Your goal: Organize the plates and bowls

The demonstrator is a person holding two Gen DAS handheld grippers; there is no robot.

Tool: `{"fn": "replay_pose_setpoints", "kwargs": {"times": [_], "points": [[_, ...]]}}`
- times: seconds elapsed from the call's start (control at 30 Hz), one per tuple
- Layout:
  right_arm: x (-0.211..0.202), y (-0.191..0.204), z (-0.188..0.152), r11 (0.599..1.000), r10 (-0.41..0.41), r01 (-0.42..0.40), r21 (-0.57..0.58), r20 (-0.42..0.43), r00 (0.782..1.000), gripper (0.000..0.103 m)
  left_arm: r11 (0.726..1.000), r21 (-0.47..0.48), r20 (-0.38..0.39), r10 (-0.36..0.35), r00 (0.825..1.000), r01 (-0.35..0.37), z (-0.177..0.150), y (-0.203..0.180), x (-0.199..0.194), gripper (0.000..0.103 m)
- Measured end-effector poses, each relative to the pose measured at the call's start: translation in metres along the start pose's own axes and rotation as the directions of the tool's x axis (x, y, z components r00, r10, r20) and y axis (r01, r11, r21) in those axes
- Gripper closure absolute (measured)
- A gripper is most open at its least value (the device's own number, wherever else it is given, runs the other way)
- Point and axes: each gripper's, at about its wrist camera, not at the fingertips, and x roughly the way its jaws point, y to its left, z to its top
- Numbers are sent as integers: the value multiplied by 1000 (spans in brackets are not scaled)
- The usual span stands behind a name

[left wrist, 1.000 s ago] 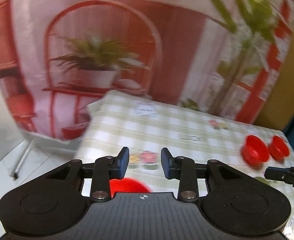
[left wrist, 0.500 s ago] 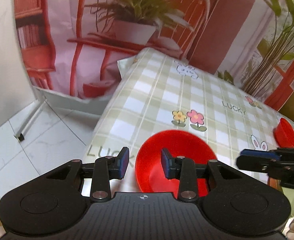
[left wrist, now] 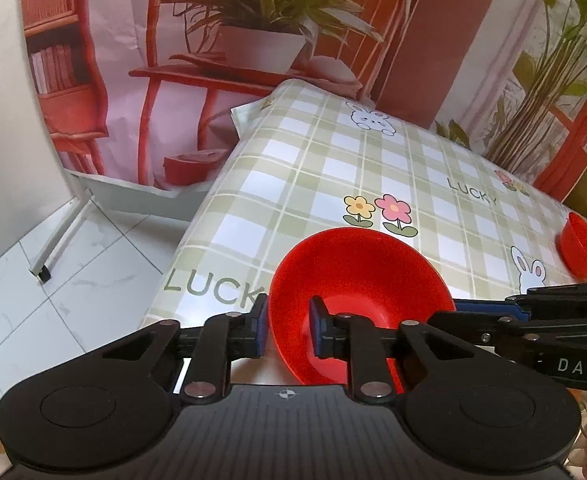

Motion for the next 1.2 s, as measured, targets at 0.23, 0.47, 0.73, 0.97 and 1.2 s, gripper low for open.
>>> {"fn": "replay_pose_setpoints", "kwargs": {"times": [0.23, 0.47, 0.73, 0.97, 1.2], "points": [[-31, -15, -6, 998, 15, -19, 62, 55, 998, 95, 999, 24, 1, -26, 1000, 26, 2, -17, -14, 85], [-80, -42, -17, 992, -14, 0, 128, 115, 993, 95, 994, 95, 26, -63, 998, 60, 8, -64, -33, 85], [-150, -89, -36, 977, -74, 26, 210, 224, 972, 95, 978, 163, 51, -144, 988, 134, 9, -136, -47, 85], [-206, -140, -66, 950, -142, 46, 309, 295, 945, 95, 951, 209, 23, -239, 971, 229, -5, -199, -41, 85], [-249, -186, -97, 909, -228, 74, 409, 342, 912, 95, 916, 269, -12, -306, 952, 298, -18, -260, -28, 85]]}}
